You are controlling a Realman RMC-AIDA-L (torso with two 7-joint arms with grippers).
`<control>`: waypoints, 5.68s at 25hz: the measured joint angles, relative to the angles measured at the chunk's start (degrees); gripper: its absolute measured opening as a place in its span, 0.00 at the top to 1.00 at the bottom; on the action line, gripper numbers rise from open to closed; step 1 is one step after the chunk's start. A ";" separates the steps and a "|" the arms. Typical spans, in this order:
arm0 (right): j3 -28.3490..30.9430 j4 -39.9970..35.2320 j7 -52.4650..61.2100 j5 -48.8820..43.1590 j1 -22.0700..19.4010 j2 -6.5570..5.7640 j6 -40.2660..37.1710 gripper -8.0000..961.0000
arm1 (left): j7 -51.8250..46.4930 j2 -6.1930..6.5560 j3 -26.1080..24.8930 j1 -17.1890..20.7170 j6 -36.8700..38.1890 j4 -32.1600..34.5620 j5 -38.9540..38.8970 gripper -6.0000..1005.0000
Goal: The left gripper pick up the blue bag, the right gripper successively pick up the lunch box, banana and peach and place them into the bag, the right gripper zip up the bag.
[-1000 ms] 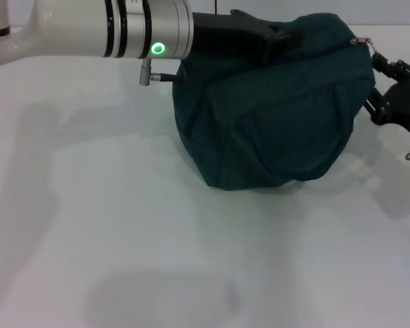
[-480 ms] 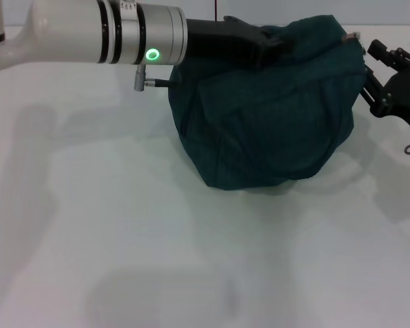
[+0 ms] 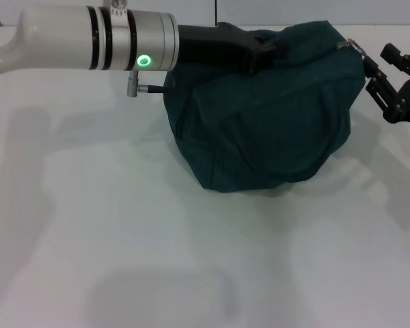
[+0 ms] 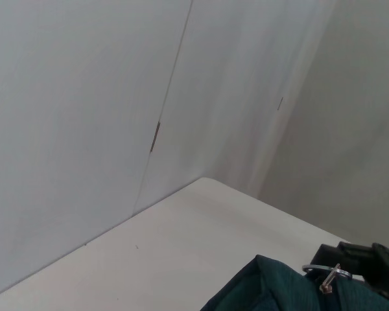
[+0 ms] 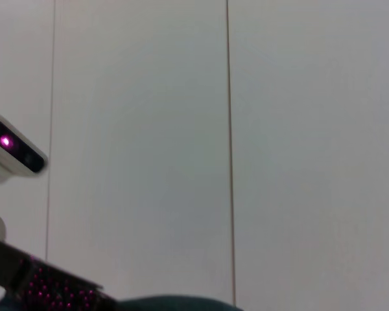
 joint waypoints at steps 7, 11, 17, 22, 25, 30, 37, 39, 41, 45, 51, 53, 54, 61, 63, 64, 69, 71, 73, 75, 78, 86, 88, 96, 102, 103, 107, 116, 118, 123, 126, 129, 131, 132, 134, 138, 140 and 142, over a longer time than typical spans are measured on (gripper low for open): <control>0.51 -0.10 -1.34 0.56 0.51 -0.04 3.79 0.59 | 0.31 -0.04 0.00 0.02 0.23 -0.13 -0.11 0.93; 2.69 -0.80 -1.64 0.62 1.11 0.11 5.10 0.59 | 1.25 -0.13 0.00 -0.18 0.24 0.17 -0.26 0.93; 1.54 -0.39 -2.02 -0.25 2.43 0.08 5.27 0.59 | 1.33 -0.15 0.00 -0.44 0.24 0.27 -0.82 0.92; 1.88 -0.11 -2.07 -0.30 1.64 0.17 7.51 0.59 | 1.33 -0.13 0.00 -0.20 0.24 0.25 -0.98 0.92; 3.27 -0.02 -2.07 0.07 0.99 0.20 8.02 0.59 | 1.33 -0.11 -0.01 -0.04 0.24 0.29 -1.00 0.91; 2.06 -0.47 -2.06 -0.51 0.68 0.41 7.57 0.59 | 1.33 -0.12 -0.01 0.14 0.24 0.37 -1.02 0.91; -1.95 -1.31 -2.10 -0.57 1.38 0.55 7.12 0.59 | 1.33 -0.19 0.00 0.35 0.24 0.39 -1.03 0.90; -2.32 -1.44 -2.13 -0.57 1.26 0.57 5.63 0.59 | 1.33 -0.20 0.00 0.62 0.25 0.35 -1.04 0.90; -2.31 -1.45 -2.12 -0.47 1.05 0.57 3.86 0.59 | 1.33 -0.20 0.00 0.92 0.25 0.19 -1.05 0.90; -1.95 -1.47 -1.87 -0.17 0.73 0.42 1.20 0.59 | 1.36 -0.15 0.00 1.28 0.25 0.01 -1.05 0.90; -1.50 -1.52 -2.05 -0.12 1.16 0.40 0.95 0.59 | 1.53 -0.12 0.00 1.36 0.23 -0.04 -1.26 0.89; -1.37 -1.51 -2.40 -0.12 1.52 0.37 1.08 0.59 | 1.80 -0.11 0.00 1.41 0.23 -0.06 -1.46 0.89; -1.37 -1.52 -2.62 -0.13 1.77 0.35 1.18 0.59 | 1.95 -0.11 0.00 1.41 0.23 -0.06 -1.50 0.89; -1.54 -1.51 -4.01 -0.46 3.48 0.42 2.43 0.59 | 2.21 -0.10 0.00 1.34 0.22 0.15 -1.62 0.88; -1.83 -1.52 -4.23 -0.50 3.97 0.49 3.02 0.59 | 2.26 -0.10 0.00 1.28 0.22 0.19 -1.63 0.88; -2.01 -1.52 -4.26 -0.52 4.16 0.50 3.43 0.59 | 2.27 -0.11 0.00 1.24 0.22 0.21 -1.63 0.88; -3.23 -1.51 -4.28 -0.51 4.90 0.56 5.07 0.60 | 2.30 -0.11 0.00 1.17 0.22 0.29 -1.64 0.87; -3.39 -1.51 -4.29 -0.61 4.85 0.60 4.81 0.61 | 2.60 -0.11 0.00 1.22 0.24 0.25 -1.92 0.87; -3.42 -1.50 -4.29 -0.65 4.68 0.65 4.20 0.63 | 2.79 -0.11 0.00 1.29 0.24 0.23 -2.12 0.87; -3.38 -1.50 -4.33 -0.61 4.51 0.66 3.59 0.65 | 3.06 -0.11 0.00 1.44 0.25 0.21 -2.58 0.87; -3.05 -1.50 -5.13 -0.30 4.08 0.66 3.06 0.70 | 3.24 -0.12 0.00 1.54 0.25 0.17 -2.87 0.87; -2.79 -1.51 -8.45 0.09 3.84 0.66 1.18 0.77 | 3.57 -0.11 0.00 1.57 0.24 0.10 -3.04 0.86; -2.79 -1.51 -9.51 0.43 3.82 0.65 0.87 0.77 | 3.58 -0.11 0.00 1.53 0.24 0.06 -3.05 0.86; -2.97 -1.51 -9.42 0.70 3.97 0.65 1.90 0.80 | 3.61 -0.11 0.00 1.31 0.23 -0.01 -3.17 0.85; -2.88 -1.03 -9.08 0.80 3.92 0.60 2.97 0.86 | 4.57 -0.11 0.00 1.32 0.23 0.35 -3.29 0.84; -2.85 -1.03 -8.93 1.10 3.84 0.60 3.18 0.88 | 4.68 -0.11 -0.01 1.32 0.23 0.38 -3.29 0.84; -2.81 -0.88 -7.48 4.27 2.68 0.52 3.34 0.95 | 4.72 -0.11 0.00 1.53 0.24 0.39 -3.32 0.84; -2.34 0.65 -2.08 5.77 0.56 0.24 5.15 0.98 | 4.59 -0.08 0.00 1.80 0.29 0.05 -3.33 0.83; -2.49 2.13 0.38 5.36 0.93 0.12 6.30 0.98 | 4.71 -0.08 0.00 1.83 0.29 0.05 -3.32 0.83; -2.71 2.92 2.27 5.16 1.24 0.07 8.78 0.98 | 4.75 -0.05 0.00 1.90 0.27 0.29 -3.83 0.83; -2.88 2.82 3.42 4.47 1.30 0.01 9.52 0.96 | 4.79 -0.06 0.00 1.97 0.34 0.40 -4.35 0.82; -2.86 2.51 5.75 3.07 1.33 -0.27 9.34 0.93 | 4.67 -0.10 -0.01 2.34 0.64 0.46 -5.16 0.82; -2.73 2.08 6.13 2.54 1.37 -0.39 8.94 0.91 | 4.62 -0.14 -0.02 2.76 0.69 0.53 -6.16 0.82; -2.58 1.72 6.36 2.41 1.37 -0.45 8.72 0.90 | 4.69 -0.14 -0.02 2.91 0.74 0.56 -6.46 0.82; -2.44 1.40 7.20 2.37 1.34 -0.61 8.61 0.88 | 5.30 -0.15 -0.03 3.60 1.29 0.63 -7.53 0.82; -2.21 1.39 9.33 2.43 0.95 -1.14 7.90 0.73 | 6.83 -0.16 -0.01 5.79 4.43 0.66 -10.72 0.78; -2.16 1.39 9.87 2.54 0.50 -1.39 6.43 0.63 | 7.63 -0.09 0.00 7.23 6.29 0.66 -13.00 0.70; -2.35 1.39 11.57 1.92 0.18 -2.01 4.38 0.55 | 9.06 0.01 0.00 9.04 9.02 0.60 -15.95 0.62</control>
